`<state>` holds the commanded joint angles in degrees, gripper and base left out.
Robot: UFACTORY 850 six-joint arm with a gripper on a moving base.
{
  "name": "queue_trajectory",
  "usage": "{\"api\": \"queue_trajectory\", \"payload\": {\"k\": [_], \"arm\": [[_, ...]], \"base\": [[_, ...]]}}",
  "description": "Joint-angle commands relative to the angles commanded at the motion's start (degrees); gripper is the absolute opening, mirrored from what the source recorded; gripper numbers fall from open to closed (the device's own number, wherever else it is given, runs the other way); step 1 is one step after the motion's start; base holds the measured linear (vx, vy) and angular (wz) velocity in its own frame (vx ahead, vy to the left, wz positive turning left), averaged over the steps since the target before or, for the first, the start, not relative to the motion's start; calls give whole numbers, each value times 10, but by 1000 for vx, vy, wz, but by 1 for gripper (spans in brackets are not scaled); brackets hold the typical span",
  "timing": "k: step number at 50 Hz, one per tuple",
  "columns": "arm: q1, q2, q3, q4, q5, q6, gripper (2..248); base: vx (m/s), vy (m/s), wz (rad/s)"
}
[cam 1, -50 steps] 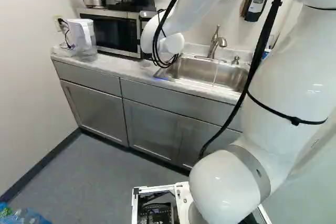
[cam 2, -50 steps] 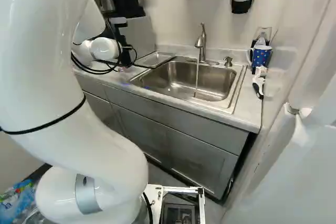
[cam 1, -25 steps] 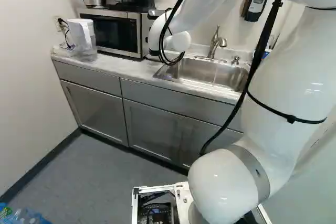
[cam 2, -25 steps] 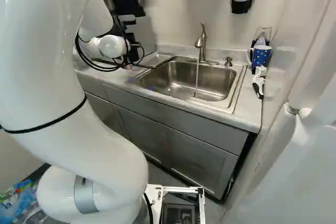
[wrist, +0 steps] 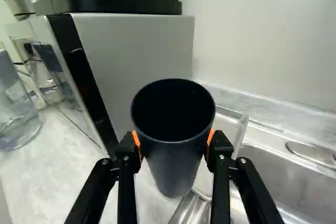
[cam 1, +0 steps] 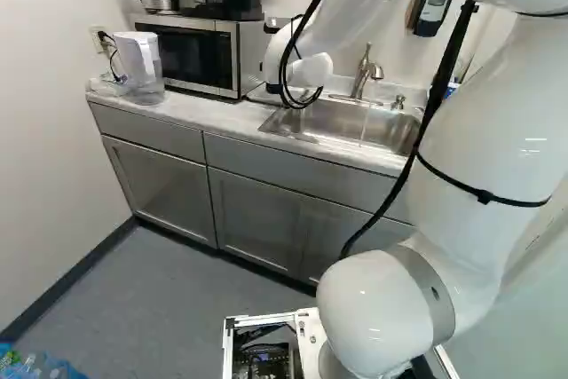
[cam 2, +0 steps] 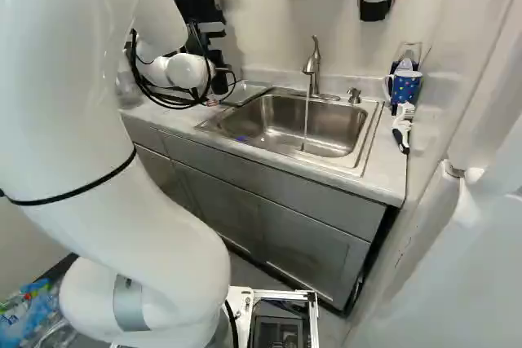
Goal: Rinse the cup and place it in the tray
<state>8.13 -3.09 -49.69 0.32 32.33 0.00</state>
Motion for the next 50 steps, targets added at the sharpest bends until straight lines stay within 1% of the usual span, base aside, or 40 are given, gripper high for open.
{"api": "queue_trajectory", "payload": {"k": [50], "arm": [[-83, 14, 14, 0, 0, 0, 126]], "base": [[0, 0, 0]]}}
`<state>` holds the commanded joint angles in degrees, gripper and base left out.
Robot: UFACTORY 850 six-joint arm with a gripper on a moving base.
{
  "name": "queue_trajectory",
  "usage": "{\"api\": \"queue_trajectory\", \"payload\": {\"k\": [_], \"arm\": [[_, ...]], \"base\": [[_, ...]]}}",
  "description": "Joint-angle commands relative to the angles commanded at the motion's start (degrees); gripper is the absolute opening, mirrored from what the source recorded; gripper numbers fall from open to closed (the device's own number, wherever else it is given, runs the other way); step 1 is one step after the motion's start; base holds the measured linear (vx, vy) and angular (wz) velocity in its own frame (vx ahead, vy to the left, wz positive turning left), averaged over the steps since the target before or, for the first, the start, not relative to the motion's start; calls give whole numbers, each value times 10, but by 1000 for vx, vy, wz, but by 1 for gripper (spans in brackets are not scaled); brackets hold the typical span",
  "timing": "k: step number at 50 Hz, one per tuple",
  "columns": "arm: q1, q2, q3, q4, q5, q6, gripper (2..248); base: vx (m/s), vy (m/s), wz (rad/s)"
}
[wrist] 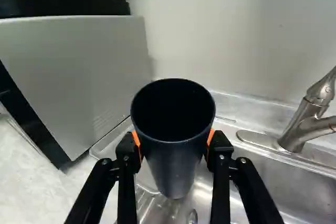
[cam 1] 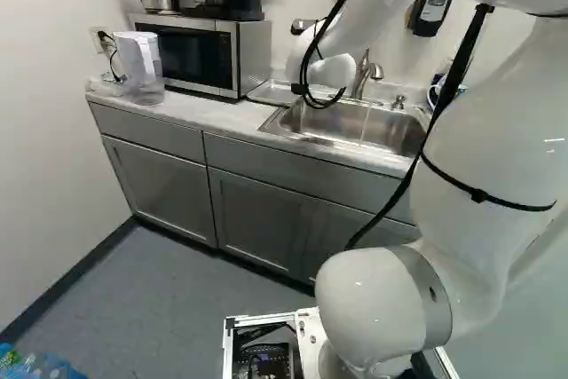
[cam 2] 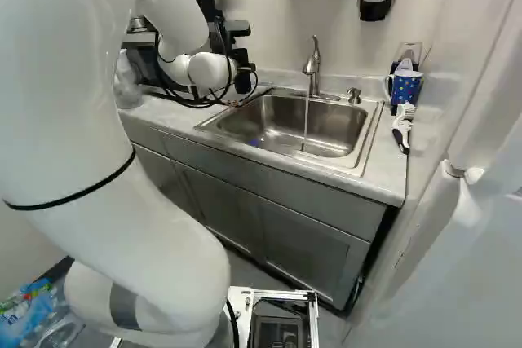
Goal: Rinse the cup and place it in the tray
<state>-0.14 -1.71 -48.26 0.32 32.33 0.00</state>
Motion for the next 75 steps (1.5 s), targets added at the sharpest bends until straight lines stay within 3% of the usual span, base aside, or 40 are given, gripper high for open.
{"api": "queue_trajectory", "payload": {"k": [36, 75], "arm": [[-54, 48, 61, 0, 0, 0, 126], [-126, 58, 120, 0, -10, 0, 126]], "base": [[0, 0, 0], [0, 0, 0]]}}
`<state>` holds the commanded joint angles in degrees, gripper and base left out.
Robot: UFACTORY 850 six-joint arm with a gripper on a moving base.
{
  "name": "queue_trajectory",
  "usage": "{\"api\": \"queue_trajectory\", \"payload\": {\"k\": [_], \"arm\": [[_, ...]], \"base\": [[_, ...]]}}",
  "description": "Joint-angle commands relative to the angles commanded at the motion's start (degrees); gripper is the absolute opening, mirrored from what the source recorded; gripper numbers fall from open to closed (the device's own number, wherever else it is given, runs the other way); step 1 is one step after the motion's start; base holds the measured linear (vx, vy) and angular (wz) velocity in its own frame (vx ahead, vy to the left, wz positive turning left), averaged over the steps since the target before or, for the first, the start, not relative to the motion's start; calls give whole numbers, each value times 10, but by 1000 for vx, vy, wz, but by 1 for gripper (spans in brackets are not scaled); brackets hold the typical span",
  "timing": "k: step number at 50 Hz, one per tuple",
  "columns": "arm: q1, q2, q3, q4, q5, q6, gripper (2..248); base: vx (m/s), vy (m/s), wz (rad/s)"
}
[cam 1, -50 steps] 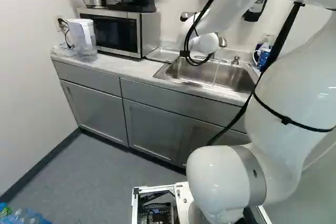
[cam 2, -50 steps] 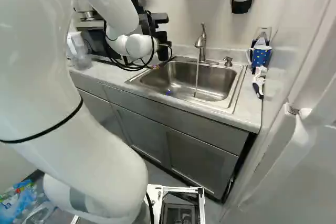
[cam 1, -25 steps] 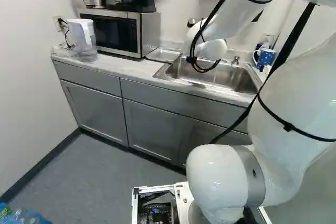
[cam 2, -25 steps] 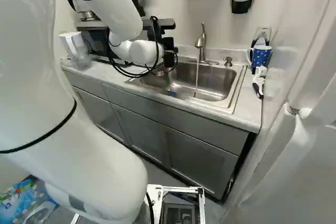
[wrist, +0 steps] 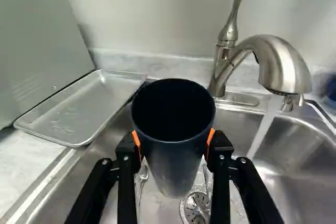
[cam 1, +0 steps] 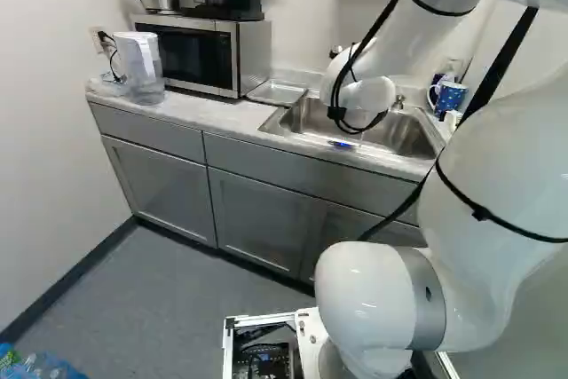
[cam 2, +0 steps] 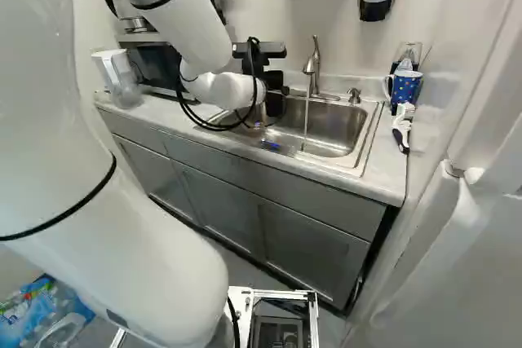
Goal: Rinse the cup and place it in the tray
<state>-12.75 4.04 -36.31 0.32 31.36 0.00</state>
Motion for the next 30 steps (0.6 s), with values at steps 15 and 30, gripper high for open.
{"api": "queue_trajectory", "payload": {"k": [15, 30], "arm": [[-28, -15, 5, 0, -11, 0, 126], [-56, -22, -2, 0, -24, 0, 126]], "base": [[0, 0, 0], [0, 0, 0]]}}
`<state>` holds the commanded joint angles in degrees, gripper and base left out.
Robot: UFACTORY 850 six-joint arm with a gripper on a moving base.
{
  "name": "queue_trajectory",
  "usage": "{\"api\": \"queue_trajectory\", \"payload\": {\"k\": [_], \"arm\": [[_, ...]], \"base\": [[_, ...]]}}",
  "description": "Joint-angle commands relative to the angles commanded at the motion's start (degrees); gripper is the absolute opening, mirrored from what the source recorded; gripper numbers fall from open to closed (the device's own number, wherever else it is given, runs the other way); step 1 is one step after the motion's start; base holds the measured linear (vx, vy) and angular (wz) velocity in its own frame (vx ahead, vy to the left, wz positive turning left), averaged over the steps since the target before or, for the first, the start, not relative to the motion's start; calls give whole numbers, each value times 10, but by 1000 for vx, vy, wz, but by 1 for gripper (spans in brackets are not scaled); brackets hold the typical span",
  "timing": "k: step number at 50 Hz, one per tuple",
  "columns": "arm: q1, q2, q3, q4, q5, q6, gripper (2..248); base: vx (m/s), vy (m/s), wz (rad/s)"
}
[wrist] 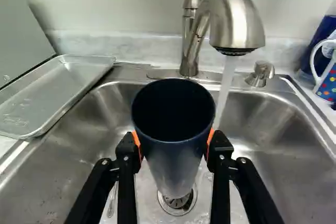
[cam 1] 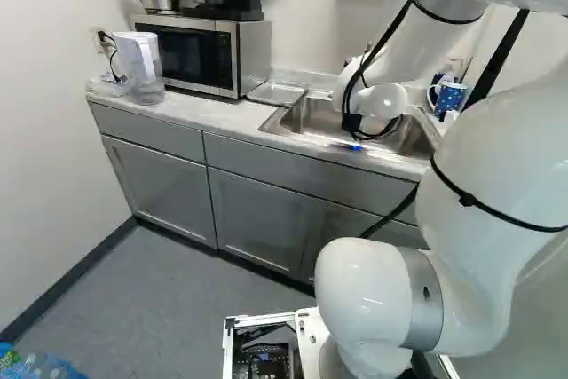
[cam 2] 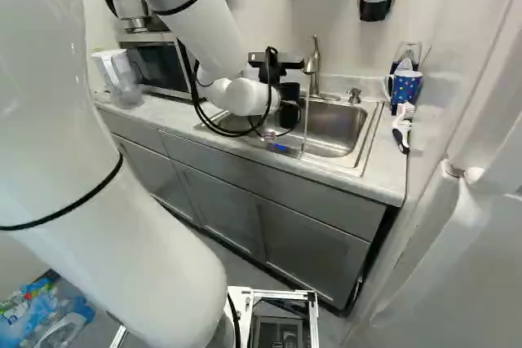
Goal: Rinse the cup and place it in the tray
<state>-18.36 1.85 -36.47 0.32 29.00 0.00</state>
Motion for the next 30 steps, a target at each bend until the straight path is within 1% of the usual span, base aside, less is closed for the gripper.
{"api": "queue_trajectory", "payload": {"k": [20, 30], "arm": [[-36, -15, -15, 0, -17, 0, 126], [-47, -25, -26, 0, -18, 0, 126]], "base": [[0, 0, 0], [0, 0, 0]]}}
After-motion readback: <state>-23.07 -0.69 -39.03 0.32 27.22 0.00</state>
